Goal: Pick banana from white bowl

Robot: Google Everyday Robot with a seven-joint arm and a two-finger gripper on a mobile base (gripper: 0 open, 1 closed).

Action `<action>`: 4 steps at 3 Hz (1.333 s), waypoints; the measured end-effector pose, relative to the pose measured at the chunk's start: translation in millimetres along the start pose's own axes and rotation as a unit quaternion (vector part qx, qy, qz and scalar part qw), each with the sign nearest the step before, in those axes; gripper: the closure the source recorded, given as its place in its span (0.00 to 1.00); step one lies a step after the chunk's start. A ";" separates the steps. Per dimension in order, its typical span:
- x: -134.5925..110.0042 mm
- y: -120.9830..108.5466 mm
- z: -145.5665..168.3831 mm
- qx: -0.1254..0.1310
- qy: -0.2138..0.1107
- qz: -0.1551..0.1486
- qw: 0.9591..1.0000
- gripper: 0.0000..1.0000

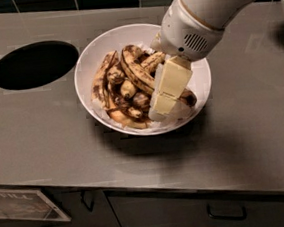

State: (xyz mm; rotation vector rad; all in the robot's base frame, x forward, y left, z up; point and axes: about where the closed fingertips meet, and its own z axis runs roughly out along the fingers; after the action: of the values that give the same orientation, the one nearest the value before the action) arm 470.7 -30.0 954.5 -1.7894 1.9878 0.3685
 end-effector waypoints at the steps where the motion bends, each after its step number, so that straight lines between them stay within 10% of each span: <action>1: -9.4 -4.2 9.4 -0.006 0.002 -0.006 1.000 0.00; 4: -1.1 -16.4 22.0 0.002 0.031 0.029 0.999 0.03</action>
Offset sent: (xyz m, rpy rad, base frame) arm 0.0248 0.0259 -0.0177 -0.0391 0.0313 0.0035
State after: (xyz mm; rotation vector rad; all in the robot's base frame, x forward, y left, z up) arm 490.1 -20.7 937.4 -1.7642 2.0856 0.3295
